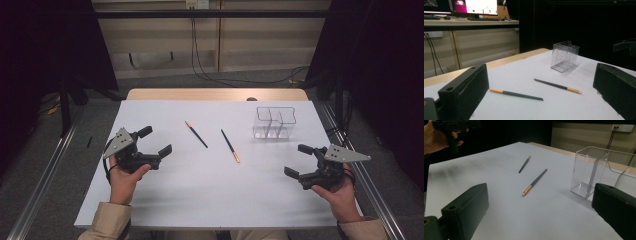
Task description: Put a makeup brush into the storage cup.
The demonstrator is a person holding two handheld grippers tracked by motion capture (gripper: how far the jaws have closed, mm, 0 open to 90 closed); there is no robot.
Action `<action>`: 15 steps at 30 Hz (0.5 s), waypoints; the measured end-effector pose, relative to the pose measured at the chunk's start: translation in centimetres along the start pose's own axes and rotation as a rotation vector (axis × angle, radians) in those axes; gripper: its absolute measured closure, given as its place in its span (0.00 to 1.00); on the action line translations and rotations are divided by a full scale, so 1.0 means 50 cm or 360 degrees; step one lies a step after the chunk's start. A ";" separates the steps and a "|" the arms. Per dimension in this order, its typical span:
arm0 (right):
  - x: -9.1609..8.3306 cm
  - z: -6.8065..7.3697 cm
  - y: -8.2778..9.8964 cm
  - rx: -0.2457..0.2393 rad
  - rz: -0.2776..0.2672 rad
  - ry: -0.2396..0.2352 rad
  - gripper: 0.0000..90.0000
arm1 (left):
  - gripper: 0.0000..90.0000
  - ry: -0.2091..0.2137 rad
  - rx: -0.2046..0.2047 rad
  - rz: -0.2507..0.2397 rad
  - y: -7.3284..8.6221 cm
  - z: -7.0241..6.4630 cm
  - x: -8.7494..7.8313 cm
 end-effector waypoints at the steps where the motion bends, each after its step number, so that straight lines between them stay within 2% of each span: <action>1: 0.000 0.000 0.000 0.0001 0.0001 0.0001 0.01 | 0.00 0.0004 0.0016 0.0007 0.000 0.000 0.006; 14: -0.005 -0.001 0.002 0.0003 -0.0005 0.0000 0.01 | 0.00 0.0025 0.0053 0.0055 0.004 -0.002 0.064; 15: -0.006 -0.001 0.002 0.0002 -0.0004 0.0001 0.01 | 0.00 0.0025 0.0039 0.0055 0.005 -0.002 0.068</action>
Point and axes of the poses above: each handheld gripper's, and its own axes: x roughly forward along the jaws, y roughly out of its underside, z roughly to its left, the point moved 6 cm from there along x, roughly forward along the jaws, and after that the axes turned 4 degrees about -x, right-handed, at the moved point
